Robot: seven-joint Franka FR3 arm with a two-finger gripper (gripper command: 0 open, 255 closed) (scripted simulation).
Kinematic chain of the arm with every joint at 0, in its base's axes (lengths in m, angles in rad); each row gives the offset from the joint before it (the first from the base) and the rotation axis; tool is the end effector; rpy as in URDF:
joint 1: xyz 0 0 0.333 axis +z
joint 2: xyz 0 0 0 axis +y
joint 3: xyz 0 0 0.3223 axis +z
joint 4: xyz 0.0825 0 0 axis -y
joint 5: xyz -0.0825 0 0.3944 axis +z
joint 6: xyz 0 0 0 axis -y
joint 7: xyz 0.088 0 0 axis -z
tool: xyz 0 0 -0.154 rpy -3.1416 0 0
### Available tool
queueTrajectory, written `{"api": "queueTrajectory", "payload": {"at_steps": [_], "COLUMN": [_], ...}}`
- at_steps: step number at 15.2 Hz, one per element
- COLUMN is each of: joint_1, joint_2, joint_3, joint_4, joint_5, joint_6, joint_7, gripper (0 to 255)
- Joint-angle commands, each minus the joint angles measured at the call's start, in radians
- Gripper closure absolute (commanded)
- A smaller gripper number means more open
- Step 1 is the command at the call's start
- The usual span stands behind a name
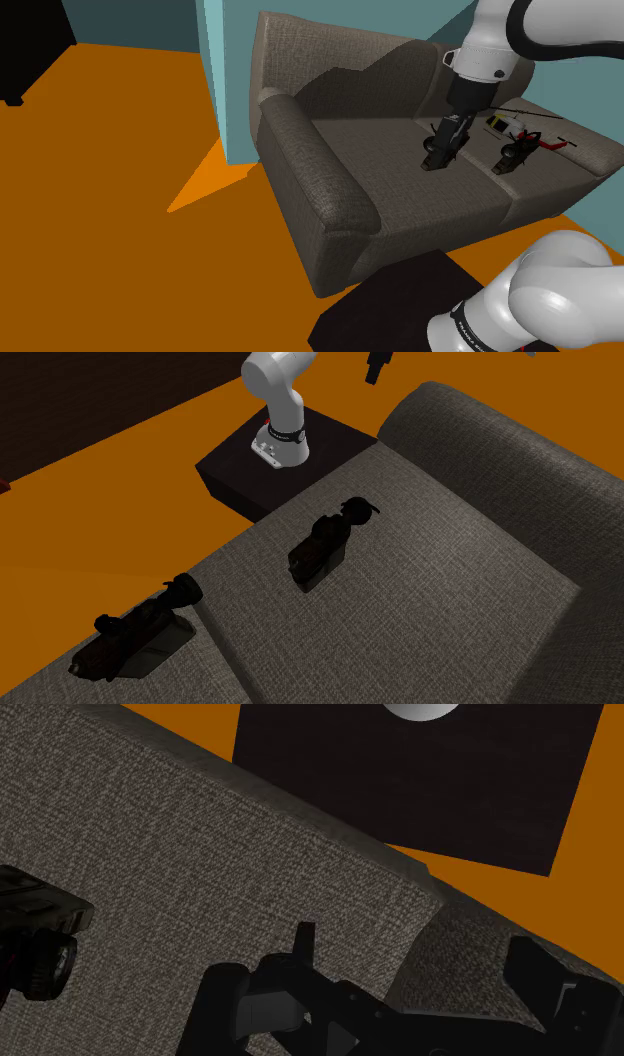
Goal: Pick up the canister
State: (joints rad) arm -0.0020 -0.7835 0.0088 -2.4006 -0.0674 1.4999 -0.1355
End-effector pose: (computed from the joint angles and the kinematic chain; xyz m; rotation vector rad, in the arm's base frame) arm 0.2982 -0.0083 0.5209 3.0628 0.2125 -0.1872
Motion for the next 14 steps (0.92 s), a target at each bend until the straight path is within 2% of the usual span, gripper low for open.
{"api": "queueTrajectory", "payload": {"at_steps": [1,8,14], "joint_1": [0.0,-0.049,-0.078], "joint_2": [0.0,0.123,0.268], "joint_3": [0.0,-0.144,-0.258], "joint_4": [0.0,0.092,0.214], "joint_5": [0.0,-0.122,-0.195], "joint_6": [0.0,0.02,0.044], "joint_7": [0.0,-0.182,-0.335], "gripper": [0,0,0]}}
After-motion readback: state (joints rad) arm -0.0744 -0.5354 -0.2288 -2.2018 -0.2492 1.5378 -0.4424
